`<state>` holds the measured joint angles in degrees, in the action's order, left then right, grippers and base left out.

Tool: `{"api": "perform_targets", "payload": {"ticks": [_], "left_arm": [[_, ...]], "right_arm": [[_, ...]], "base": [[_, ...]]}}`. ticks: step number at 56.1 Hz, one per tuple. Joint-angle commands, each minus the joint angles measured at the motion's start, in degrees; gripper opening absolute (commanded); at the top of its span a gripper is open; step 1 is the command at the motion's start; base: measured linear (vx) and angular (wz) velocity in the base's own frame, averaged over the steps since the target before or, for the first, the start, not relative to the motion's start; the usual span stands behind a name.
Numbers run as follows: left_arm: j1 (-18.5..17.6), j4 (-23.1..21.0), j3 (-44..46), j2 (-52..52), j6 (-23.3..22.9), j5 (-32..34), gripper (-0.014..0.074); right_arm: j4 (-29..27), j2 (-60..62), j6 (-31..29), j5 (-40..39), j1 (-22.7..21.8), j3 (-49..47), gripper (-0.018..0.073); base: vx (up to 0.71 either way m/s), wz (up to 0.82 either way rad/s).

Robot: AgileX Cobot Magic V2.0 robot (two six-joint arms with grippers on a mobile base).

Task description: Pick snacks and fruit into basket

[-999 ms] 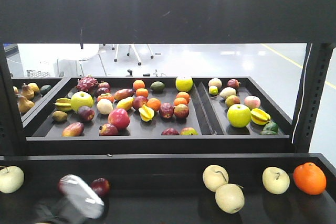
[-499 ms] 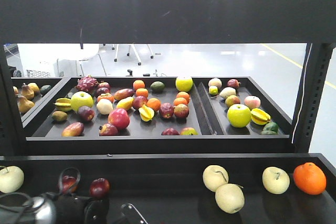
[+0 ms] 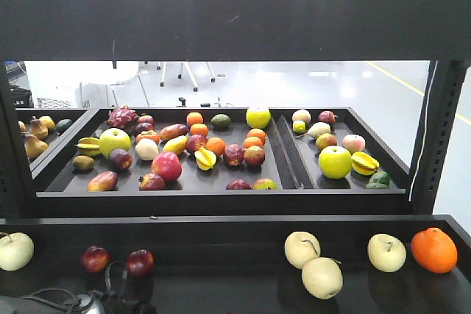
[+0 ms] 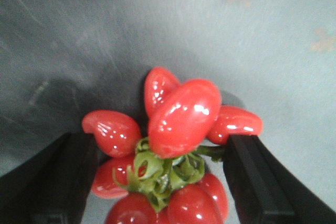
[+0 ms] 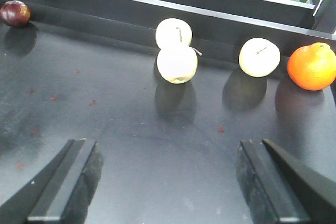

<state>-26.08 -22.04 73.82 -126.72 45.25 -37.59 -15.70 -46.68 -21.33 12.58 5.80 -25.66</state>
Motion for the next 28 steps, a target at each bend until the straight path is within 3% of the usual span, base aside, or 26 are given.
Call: {"api": "perform_targets", "payload": {"ticks": [1,11,24,28], "left_arm": [[-0.5,-1.2,1.2,1.3,0.0,1.9,0.0554],[-0.4,-1.2,1.2,1.5,0.0,-1.0,0.0420],[-0.4,-1.2,1.2,1.5,-0.5,-3.7,0.0009],[-0.2,-1.2,1.2,1.7,-2.0,-3.9,-0.0011]], "right_arm": [[0.2,0.0,-0.7,-3.9,-0.4,-1.8,0.0592],[0.2,0.0,-0.7,-3.9,-0.4,-1.8,0.0592],[0.2,0.0,-0.7,-3.9,-0.4,-1.8,0.0592],[0.2,0.0,-0.7,-3.9,-0.4,-1.8,0.0592]], "base": [[0.00,0.00],[0.00,0.00],[0.00,0.00],[0.00,0.00]]}}
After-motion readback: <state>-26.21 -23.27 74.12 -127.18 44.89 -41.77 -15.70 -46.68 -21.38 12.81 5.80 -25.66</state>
